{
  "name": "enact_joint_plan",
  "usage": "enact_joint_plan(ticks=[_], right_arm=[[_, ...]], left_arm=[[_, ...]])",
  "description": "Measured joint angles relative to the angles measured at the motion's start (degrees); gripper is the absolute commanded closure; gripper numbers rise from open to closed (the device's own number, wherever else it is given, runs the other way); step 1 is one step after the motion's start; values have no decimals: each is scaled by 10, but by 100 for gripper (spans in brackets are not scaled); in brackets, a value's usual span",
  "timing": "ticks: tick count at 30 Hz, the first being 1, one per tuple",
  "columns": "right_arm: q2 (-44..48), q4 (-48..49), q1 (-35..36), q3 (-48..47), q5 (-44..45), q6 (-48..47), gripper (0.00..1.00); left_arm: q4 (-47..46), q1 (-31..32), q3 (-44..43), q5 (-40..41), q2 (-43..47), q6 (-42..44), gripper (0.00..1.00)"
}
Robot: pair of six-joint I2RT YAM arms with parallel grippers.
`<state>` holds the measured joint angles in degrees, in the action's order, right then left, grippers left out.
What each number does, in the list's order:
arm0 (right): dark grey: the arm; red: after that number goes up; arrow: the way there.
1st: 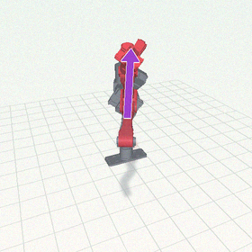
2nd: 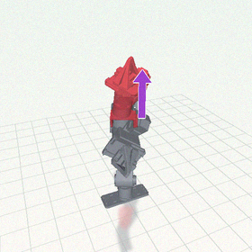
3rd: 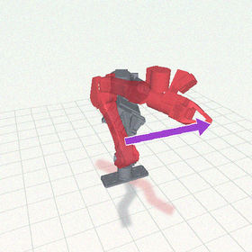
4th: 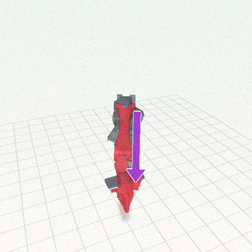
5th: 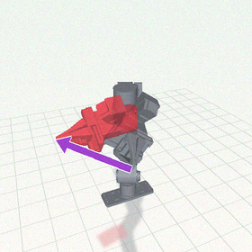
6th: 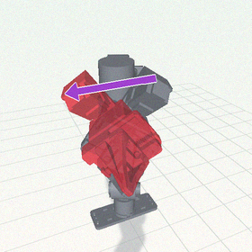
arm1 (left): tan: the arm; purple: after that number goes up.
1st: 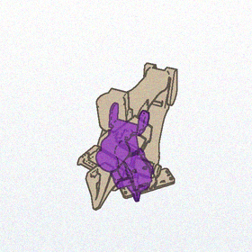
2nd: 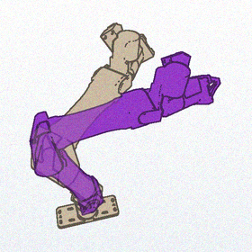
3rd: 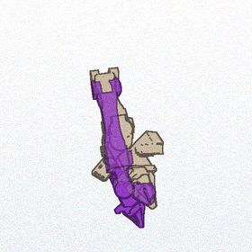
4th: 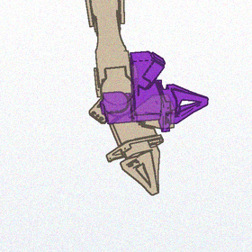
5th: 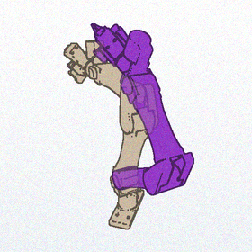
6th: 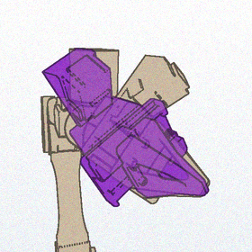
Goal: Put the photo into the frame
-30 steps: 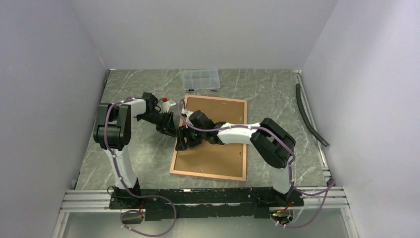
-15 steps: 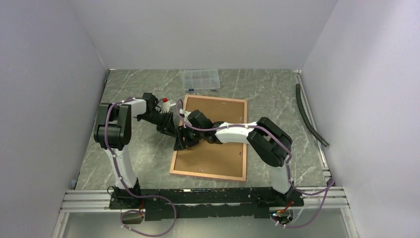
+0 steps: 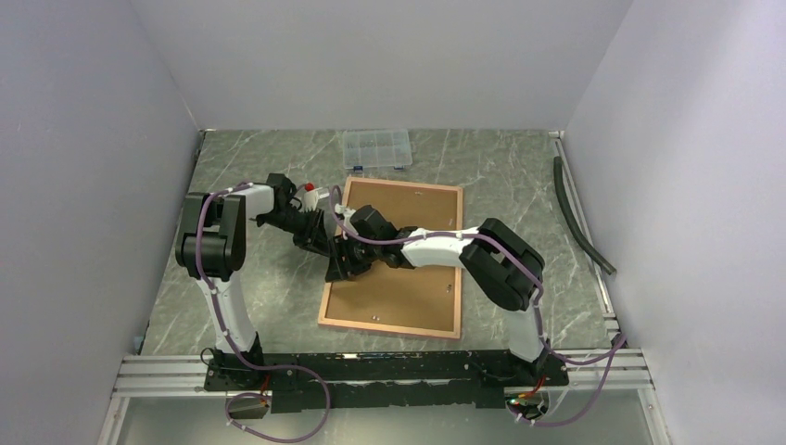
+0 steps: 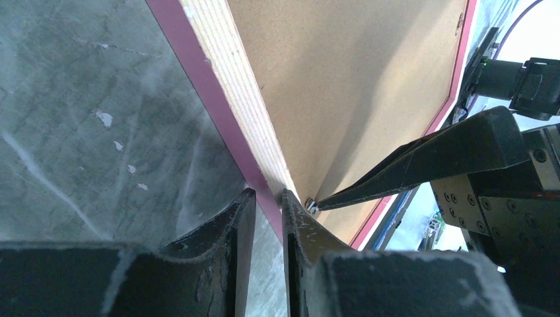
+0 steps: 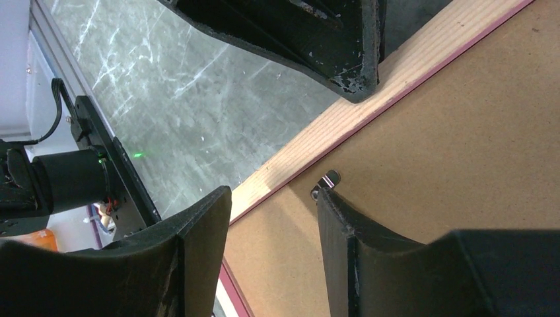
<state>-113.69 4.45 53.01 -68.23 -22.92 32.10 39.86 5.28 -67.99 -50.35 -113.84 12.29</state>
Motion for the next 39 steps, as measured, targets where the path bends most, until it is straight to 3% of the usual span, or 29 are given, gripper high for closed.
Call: enact_joint_plan(ticks=[16, 39], right_arm=[[0, -1, -48, 1, -8, -6, 48], [-19, 5, -30, -6, -62, -3, 53]], left_arm=[[1, 0, 0, -2, 0, 0, 76], [1, 0, 0, -4, 0, 0, 79]])
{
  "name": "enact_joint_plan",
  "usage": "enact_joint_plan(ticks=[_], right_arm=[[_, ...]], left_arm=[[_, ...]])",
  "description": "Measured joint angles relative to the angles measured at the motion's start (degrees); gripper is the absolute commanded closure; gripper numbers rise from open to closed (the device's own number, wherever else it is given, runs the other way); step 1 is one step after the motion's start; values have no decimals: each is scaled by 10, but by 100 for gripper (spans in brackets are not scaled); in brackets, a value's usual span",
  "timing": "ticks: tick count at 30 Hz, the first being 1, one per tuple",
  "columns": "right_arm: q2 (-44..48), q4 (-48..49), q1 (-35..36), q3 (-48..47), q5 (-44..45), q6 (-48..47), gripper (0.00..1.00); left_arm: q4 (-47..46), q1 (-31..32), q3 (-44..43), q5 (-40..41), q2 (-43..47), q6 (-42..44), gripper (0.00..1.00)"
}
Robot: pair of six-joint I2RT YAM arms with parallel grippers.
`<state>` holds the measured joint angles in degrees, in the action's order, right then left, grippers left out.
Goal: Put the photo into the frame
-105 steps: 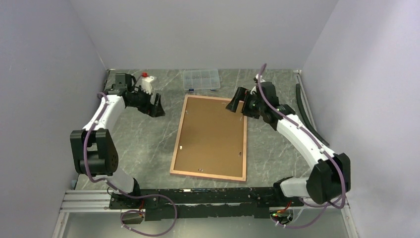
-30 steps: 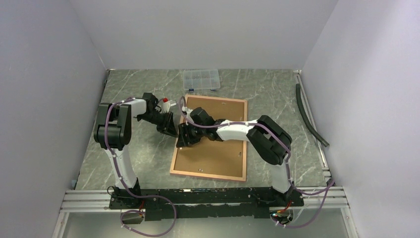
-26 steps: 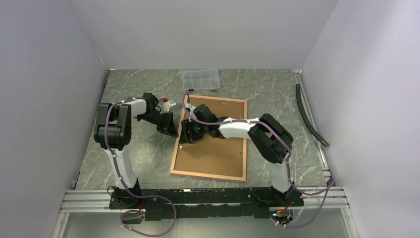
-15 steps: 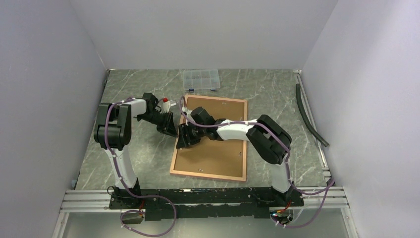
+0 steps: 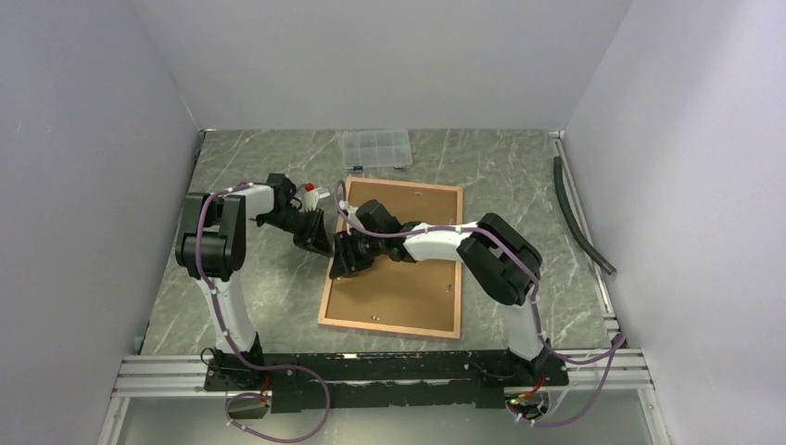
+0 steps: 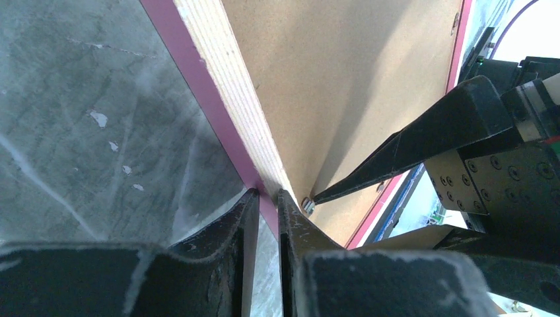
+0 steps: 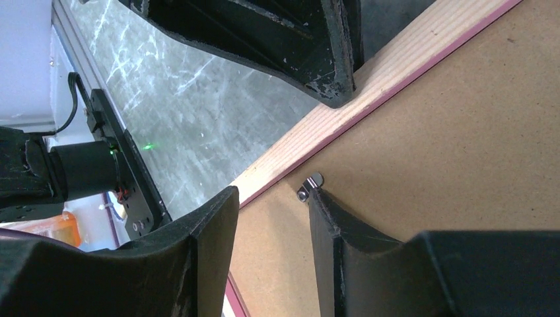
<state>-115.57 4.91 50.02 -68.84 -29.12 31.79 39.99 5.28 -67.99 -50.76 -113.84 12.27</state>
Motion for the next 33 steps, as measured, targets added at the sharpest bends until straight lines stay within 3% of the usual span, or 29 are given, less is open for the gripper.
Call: enact_joint_plan(ticks=[33], right_arm=[[-33, -3, -8, -33, -38, -8, 63]], left_arm=[[3, 0, -2, 0, 0, 0, 83]])
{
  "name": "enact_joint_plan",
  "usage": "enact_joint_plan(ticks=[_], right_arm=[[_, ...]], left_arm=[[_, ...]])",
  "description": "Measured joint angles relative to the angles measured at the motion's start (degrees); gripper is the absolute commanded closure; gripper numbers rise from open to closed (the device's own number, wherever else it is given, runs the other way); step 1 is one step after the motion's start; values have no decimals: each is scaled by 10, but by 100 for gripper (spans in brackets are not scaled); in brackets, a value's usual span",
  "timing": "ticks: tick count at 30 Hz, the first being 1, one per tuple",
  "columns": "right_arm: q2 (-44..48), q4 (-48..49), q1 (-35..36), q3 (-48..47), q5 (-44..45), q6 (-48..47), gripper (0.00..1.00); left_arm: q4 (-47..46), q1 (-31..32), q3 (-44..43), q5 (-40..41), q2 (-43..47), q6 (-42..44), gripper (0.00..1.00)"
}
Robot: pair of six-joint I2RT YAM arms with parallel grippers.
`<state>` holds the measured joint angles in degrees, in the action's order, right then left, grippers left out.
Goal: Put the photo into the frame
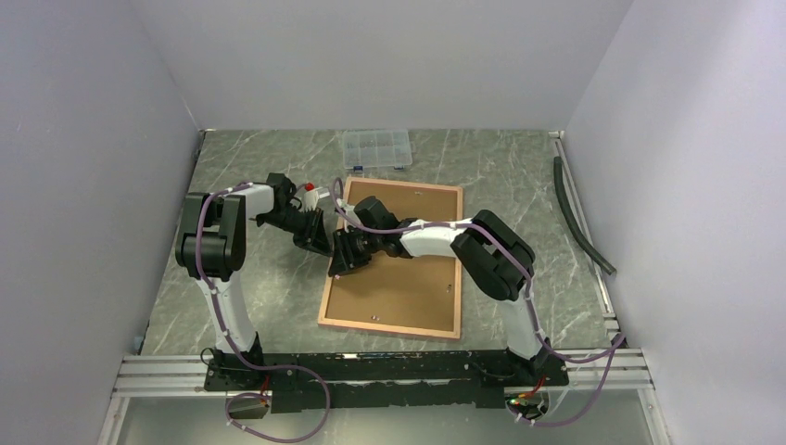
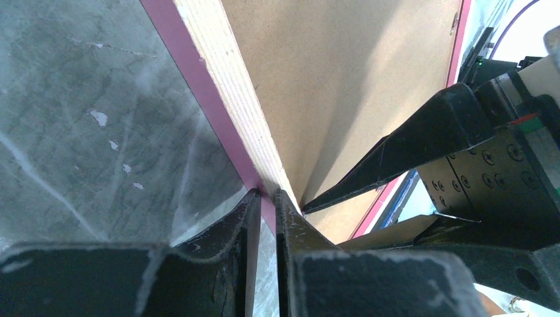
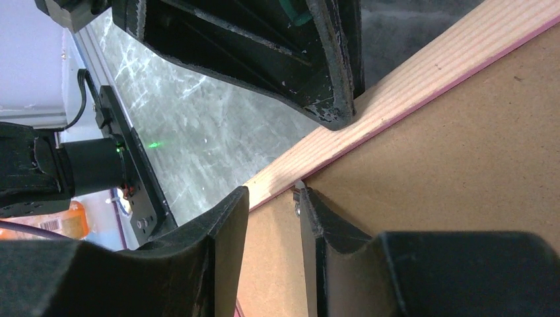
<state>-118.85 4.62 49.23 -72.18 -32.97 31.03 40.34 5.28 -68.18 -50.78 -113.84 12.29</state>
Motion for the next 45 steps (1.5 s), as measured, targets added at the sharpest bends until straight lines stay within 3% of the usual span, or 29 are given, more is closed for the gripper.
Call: enact_joint_plan(ticks=[27, 32, 37, 40, 45], right_arm=[[-20, 11, -7, -10, -45, 5, 68], [-20, -16, -7, -25, -43, -5, 62], [-16, -41, -11, -43, -30, -19, 46], [6, -49, -20, -44, -13, -26, 42], [51, -38, -57, -39, 4, -27, 37]], left_arm=[[3, 0, -2, 1, 0, 0, 84], [4, 0, -3, 2, 0, 0, 85], [5, 0, -3, 5, 2, 0, 85], [5, 1, -4, 9, 5, 0, 84], [0, 1, -11, 16, 5, -2, 76]])
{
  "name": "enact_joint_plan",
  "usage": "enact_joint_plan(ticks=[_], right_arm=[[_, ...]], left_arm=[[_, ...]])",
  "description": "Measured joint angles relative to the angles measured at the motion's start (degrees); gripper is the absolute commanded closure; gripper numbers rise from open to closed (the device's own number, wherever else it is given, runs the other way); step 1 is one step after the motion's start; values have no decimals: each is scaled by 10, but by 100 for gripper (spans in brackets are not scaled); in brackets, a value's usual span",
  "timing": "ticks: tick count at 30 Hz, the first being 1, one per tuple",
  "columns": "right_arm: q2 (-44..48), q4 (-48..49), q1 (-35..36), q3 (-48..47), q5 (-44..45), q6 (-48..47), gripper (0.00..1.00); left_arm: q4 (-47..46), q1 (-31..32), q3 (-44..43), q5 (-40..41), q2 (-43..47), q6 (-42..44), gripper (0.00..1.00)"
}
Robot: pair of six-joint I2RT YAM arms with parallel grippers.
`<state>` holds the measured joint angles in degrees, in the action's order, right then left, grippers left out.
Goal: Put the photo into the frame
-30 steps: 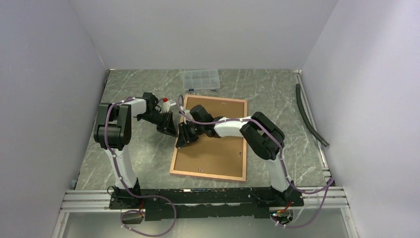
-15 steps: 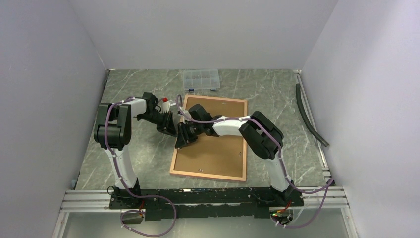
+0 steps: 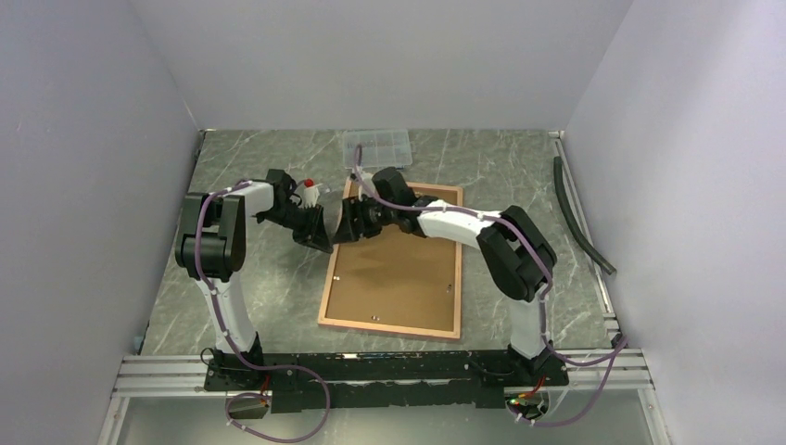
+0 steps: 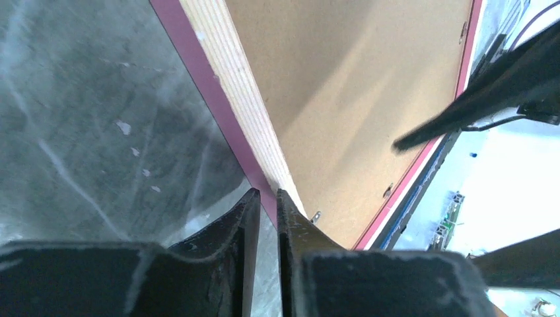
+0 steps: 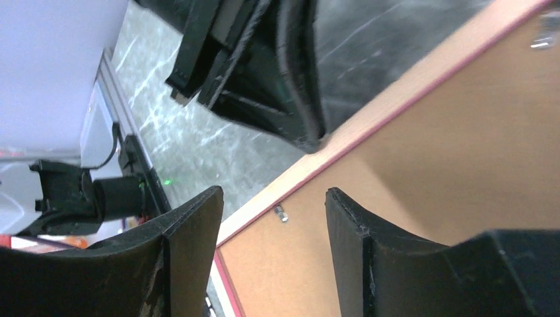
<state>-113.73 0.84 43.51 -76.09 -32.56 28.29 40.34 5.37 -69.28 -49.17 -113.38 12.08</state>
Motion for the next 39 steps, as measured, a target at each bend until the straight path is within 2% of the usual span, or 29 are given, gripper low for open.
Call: enact_joint_plan(ticks=[5, 10, 16, 23, 28, 39], right_arm=[[12, 10, -50, 7, 11, 0, 36], [0, 7, -93, -9, 12, 0, 36], [-68, 9, -110, -66, 10, 5, 37], [-136, 7, -110, -123, 4, 18, 38], [-167, 7, -110, -158, 0, 24, 39], [-214, 1, -110, -227, -12, 23, 42]], left_arm=[[-9, -7, -21, 4, 0, -21, 60], [-39, -19, -67, 3, -6, -55, 57], [-80, -24, -126, -8, -63, -93, 59], [-99, -24, -137, -33, -109, -129, 67], [-101, -22, -138, -45, -116, -133, 73], [-102, -21, -141, -55, -120, -132, 77]])
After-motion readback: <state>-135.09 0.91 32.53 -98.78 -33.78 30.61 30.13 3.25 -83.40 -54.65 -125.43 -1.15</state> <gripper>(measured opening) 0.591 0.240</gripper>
